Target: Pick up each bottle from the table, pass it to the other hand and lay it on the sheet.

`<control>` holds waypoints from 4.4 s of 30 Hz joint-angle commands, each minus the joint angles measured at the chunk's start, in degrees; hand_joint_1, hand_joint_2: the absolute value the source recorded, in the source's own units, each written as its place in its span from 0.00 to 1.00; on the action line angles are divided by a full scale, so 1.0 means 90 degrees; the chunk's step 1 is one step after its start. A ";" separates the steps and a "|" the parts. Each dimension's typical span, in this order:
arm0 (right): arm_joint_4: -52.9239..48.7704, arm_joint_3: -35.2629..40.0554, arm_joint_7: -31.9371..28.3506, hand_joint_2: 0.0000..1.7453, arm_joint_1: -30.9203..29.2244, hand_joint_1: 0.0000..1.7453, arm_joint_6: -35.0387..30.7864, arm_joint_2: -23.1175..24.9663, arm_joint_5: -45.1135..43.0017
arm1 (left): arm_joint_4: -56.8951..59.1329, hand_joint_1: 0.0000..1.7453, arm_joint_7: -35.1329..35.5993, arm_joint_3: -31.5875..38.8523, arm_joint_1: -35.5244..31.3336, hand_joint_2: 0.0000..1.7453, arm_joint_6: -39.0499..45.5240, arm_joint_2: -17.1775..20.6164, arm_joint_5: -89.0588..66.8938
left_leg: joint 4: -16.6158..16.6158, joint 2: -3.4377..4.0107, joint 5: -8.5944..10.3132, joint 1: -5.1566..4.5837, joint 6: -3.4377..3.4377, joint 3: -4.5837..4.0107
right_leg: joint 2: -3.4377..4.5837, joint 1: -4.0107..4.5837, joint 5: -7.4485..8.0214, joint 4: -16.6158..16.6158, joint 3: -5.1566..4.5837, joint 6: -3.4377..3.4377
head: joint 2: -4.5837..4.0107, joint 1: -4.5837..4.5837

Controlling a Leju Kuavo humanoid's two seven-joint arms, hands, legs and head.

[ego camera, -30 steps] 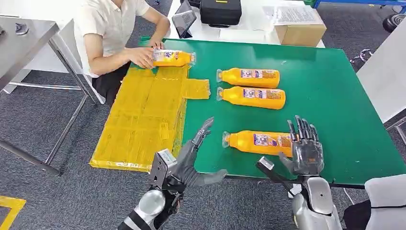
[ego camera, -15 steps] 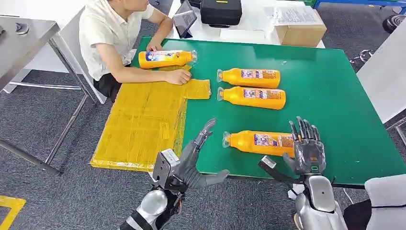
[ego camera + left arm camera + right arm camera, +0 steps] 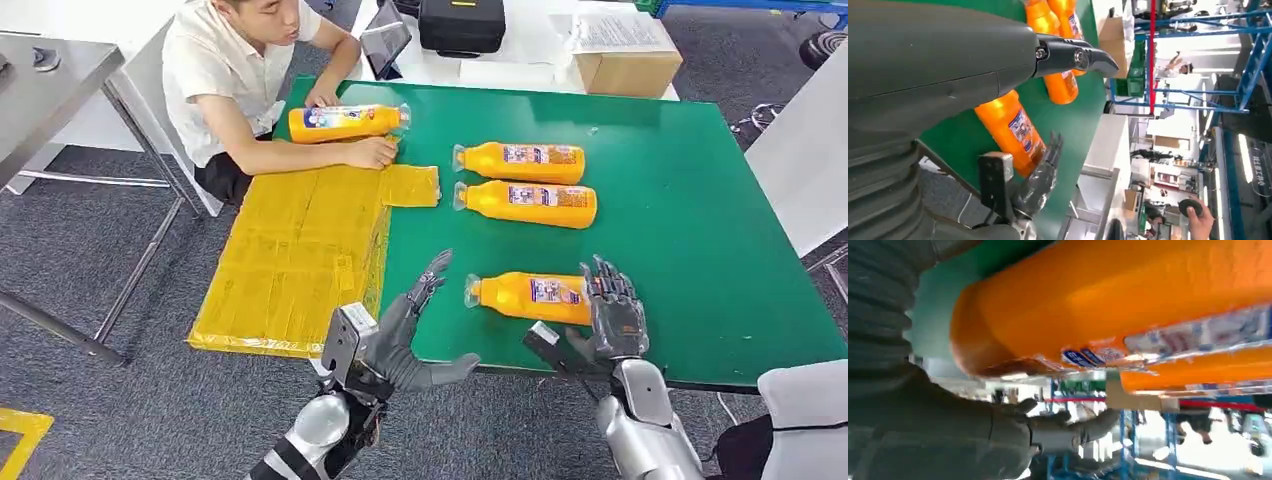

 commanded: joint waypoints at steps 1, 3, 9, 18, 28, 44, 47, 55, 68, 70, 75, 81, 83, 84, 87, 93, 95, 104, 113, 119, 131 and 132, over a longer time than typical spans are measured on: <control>0.1667 0.0601 0.0094 1.00 -0.0700 0.00 0.0069 -0.0087 -0.0142 | 0.0377 0.00 0.0049 -0.0155 -0.0338 1.00 0.0040 0.0221 -0.0004 | -0.0006 0.0011 -0.0009 0.0005 -0.0012 0.0032 | 0.0014 0.0005 -0.0005 -0.0007 0.0028 -0.0014 | 0.0000 0.0002; 0.1788 0.0676 0.0189 1.00 -0.0760 0.00 0.0124 -0.0131 -0.0146 | 0.0390 0.00 0.0072 -0.0172 -0.0350 1.00 0.0048 0.0210 -0.0002 | -0.0007 0.0004 -0.0003 0.0003 -0.0009 0.0024 | 0.0006 0.0003 -0.0002 -0.0006 0.0020 -0.0009 | 0.0000 0.0000; 0.1934 0.0852 0.0319 1.00 -0.0806 0.00 0.0230 -0.0148 -0.0111 | 0.0410 0.00 0.0158 -0.0248 -0.0379 1.00 0.0059 0.0201 -0.0001 | -0.0008 0.0004 -0.0001 0.0006 -0.0009 0.0039 | 0.0002 0.0006 -0.0001 -0.0010 0.0033 -0.0010 | 0.0000 0.0002; 0.2008 0.1038 0.0309 1.00 -0.0816 1.00 0.0982 -0.0305 -0.0286 | 0.0362 0.00 0.0181 -0.0244 -0.0345 1.00 0.0056 0.0232 0.0030 | -0.0009 0.0003 0.0002 0.0004 -0.0009 0.0060 | 0.0001 0.0003 0.0002 -0.0011 0.0053 -0.0011 | 0.0000 0.0000; 0.2008 0.1038 0.0309 1.00 -0.0816 1.00 0.0982 -0.0305 -0.0286 | 0.0362 0.00 0.0181 -0.0244 -0.0345 1.00 0.0056 0.0232 0.0030 | -0.0008 -0.0005 0.0005 0.0006 0.0000 0.0072 | -0.0003 0.0006 0.0001 -0.0015 0.0067 -0.0010 | 0.0000 0.0002; -0.0272 0.0171 -0.1727 1.00 0.0344 1.00 0.2742 0.0403 -0.4800 | -0.0819 0.00 -0.0778 0.0544 0.0454 1.00 0.1556 0.0215 0.0102 | -0.0015 0.0040 -0.0013 0.0016 -0.0018 0.0092 | 0.0036 0.0016 0.0008 -0.0023 0.0072 -0.0019 | 0.0000 0.0007; -0.0272 0.0171 -0.1727 1.00 0.0344 1.00 0.2742 0.0403 -0.4800 | -0.0819 0.00 -0.0778 0.0544 0.0454 1.00 0.1556 0.0215 0.0102 | -0.0015 0.0040 -0.0013 0.0016 -0.0018 0.0092 | 0.0036 0.0016 0.0008 -0.0023 0.0072 -0.0019 | 0.0000 0.0007; -0.4141 0.0515 -0.1600 1.00 0.1750 1.00 0.2551 0.0827 -0.6428 | -0.2268 0.00 -0.1115 0.1547 0.1999 1.00 0.1977 0.0206 0.0869 | -0.0008 0.0079 -0.0038 0.0022 -0.0020 0.0091 | 0.0074 0.0021 -0.0011 -0.0001 0.0061 -0.0021 | 0.0000 0.0000; -0.3461 0.1189 -0.1613 1.00 0.1235 0.93 0.2578 0.0953 -0.6543 | -0.1171 0.00 -0.0294 0.1021 0.1481 1.00 0.0668 0.0449 0.1597 | -0.0011 0.0050 -0.0026 0.0009 -0.0019 0.0031 | 0.0056 0.0008 -0.0011 -0.0004 0.0012 -0.0024 | 0.0000 0.0002; -0.3375 0.1376 -0.1578 1.00 0.1168 0.98 0.2709 0.0923 -0.6526 | -0.1174 0.00 -0.0149 0.0944 0.1438 1.00 0.0532 0.0504 0.1550 | -0.0014 0.0046 -0.0029 0.0012 -0.0022 0.0040 | 0.0053 0.0012 -0.0015 -0.0006 0.0021 -0.0027 | 0.0000 0.0000; -0.2631 0.2295 -0.1398 1.00 0.0686 1.00 0.2808 0.1128 -0.6234 | -0.0366 0.00 0.0225 0.0857 0.1017 1.00 0.0537 0.0416 0.1506 | -0.0013 0.0059 -0.0034 0.0014 -0.0020 0.0048 | 0.0069 0.0013 -0.0012 -0.0008 0.0028 -0.0026 | 0.0000 0.0002; -0.2334 0.2611 -0.1327 1.00 0.0520 1.00 0.2712 0.1208 -0.6097 | -0.0209 0.00 0.0173 0.0779 0.0870 1.00 0.0512 0.0404 0.1410 | -0.0012 0.0042 -0.0023 0.0013 -0.0016 0.0029 | 0.0049 0.0012 -0.0009 -0.0005 0.0011 -0.0021 | 0.0000 0.0005; -0.2232 0.2870 -0.1353 1.00 0.0475 1.00 0.2758 0.1279 -0.6059 | -0.0055 0.00 0.0142 0.0775 0.0678 1.00 0.0669 0.0391 0.1301 | -0.0011 0.0042 -0.0025 0.0013 -0.0017 0.0033 | 0.0050 0.0012 -0.0011 -0.0005 0.0015 -0.0022 | 0.0000 0.0002; -0.2186 0.2974 -0.1374 1.00 0.0482 1.00 0.2789 0.1337 -0.6113 | 0.0089 0.00 0.0151 0.0759 0.0540 1.00 0.0789 0.0384 0.1208 | -0.0010 0.0040 -0.0023 0.0013 -0.0017 0.0028 | 0.0048 0.0012 -0.0011 -0.0003 0.0011 -0.0021 | 0.0000 0.0002; -0.2093 0.3249 -0.1426 1.00 0.0519 1.00 0.2665 0.1427 -0.6147 | 0.0498 0.00 0.0205 0.0892 0.0265 1.00 0.1024 0.0195 0.1334 | -0.0014 0.0037 -0.0029 0.0016 -0.0022 0.0048 | 0.0048 0.0014 -0.0016 -0.0008 0.0033 -0.0027 | 0.0000 0.0005; -0.2044 0.3507 -0.1487 1.00 0.0479 1.00 0.2541 0.1342 -0.6316 | 0.0485 0.00 0.0071 0.0825 0.0146 1.00 0.1016 0.0144 0.1673 | -0.0008 0.0034 -0.0025 0.0016 -0.0018 0.0029 | 0.0045 0.0014 -0.0012 -0.0003 0.0015 -0.0022 | 0.0000 0.0002; -0.2031 0.3527 -0.1485 1.00 0.0510 1.00 0.2547 0.1334 -0.6325 | 0.0427 0.00 0.0058 0.0842 0.0135 1.00 0.1036 0.0150 0.1707 | -0.0010 0.0030 -0.0026 0.0014 -0.0019 0.0037 | 0.0040 0.0012 -0.0016 -0.0003 0.0022 -0.0023 | 0.0000 0.0002; -0.1818 0.3645 -0.1567 1.00 0.0653 1.00 0.2672 0.1368 -0.6383 | -0.0102 0.00 -0.0157 0.0978 0.0193 1.00 0.1094 0.0114 0.1888 | -0.0010 0.0026 -0.0029 0.0017 -0.0023 0.0043 | 0.0037 0.0016 -0.0020 -0.0003 0.0030 -0.0028 | 0.0000 0.0002; -0.0989 0.3670 -0.1770 1.00 0.0357 1.00 0.2518 0.1450 -0.6269 | -0.0433 0.00 0.0392 0.0716 0.0369 1.00 -0.0022 0.0244 0.2767 | -0.0010 0.0037 -0.0027 0.0013 -0.0019 0.0033 | 0.0047 0.0011 -0.0014 -0.0003 0.0017 -0.0023 | 0.0000 0.0000; -0.0796 0.3803 -0.1775 1.00 0.0331 1.00 0.2163 0.1465 -0.5905 | -0.0106 0.00 0.0391 0.0720 0.0205 1.00 0.0021 0.0218 0.2787 | -0.0012 0.0024 -0.0025 0.0015 -0.0021 0.0036 | 0.0034 0.0013 -0.0018 -0.0003 0.0023 -0.0026 | 0.0000 0.0002; -0.0691 0.3866 -0.1803 1.00 0.0276 1.00 0.1951 0.1467 -0.5710 | 0.0011 0.84 0.0362 0.0752 0.0127 1.00 0.0078 0.0186 0.2759 | -0.0009 0.0022 -0.0026 0.0015 -0.0020 0.0033 | 0.0032 0.0013 -0.0019 -0.0001 0.0019 -0.0025 | 0.0000 0.0002; -0.0691 0.3866 -0.1803 1.00 0.0276 1.00 0.1951 0.1467 -0.5710 | 0.0011 0.84 0.0362 0.0752 0.0127 1.00 0.0078 0.0186 0.2759 | -0.0008 0.0023 -0.0025 0.0016 -0.0020 0.0030 | 0.0033 0.0014 -0.0017 -0.0004 0.0017 -0.0024 | 0.0000 0.0002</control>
